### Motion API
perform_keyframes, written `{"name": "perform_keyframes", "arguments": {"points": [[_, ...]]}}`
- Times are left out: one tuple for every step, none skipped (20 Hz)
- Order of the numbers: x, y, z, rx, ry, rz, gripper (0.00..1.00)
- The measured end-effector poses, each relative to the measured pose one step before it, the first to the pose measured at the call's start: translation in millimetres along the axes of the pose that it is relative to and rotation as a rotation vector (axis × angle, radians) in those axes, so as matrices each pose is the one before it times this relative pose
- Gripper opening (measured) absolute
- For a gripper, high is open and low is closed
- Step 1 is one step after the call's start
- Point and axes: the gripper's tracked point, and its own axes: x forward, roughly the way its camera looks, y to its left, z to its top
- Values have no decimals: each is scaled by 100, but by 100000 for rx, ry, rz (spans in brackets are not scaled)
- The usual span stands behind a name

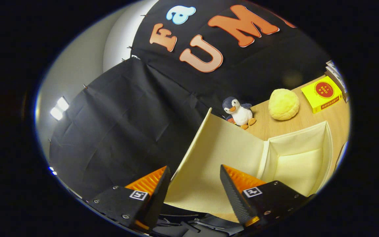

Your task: Open the storage box then place both shoes into the box .Put the left shoe in first, then the right shoe, with the right side of both shoes facing outward in a uniform manner.

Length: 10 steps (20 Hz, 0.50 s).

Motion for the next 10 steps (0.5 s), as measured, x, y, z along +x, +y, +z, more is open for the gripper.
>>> {"name": "perform_keyframes", "arguments": {"points": [[44, -331, -289, -2410, 483, -1870, 98], [-191, -289, -240, -1213, 242, -1620, 98], [-222, -517, 93, -669, -324, -1605, 98], [-320, -644, 211, -477, -980, -2065, 98], [-353, -897, 262, -331, -1207, -2237, 98], [-517, -1029, 228, -86, -1212, -2478, 98], [-574, -1169, 387, 165, -1666, -2550, 98], [-613, -1224, 541, 255, -1649, -2689, 98], [-624, -1354, 407, 155, -1434, -2787, 98], [-696, -1535, 354, 74, -1425, -3049, 98]]}}
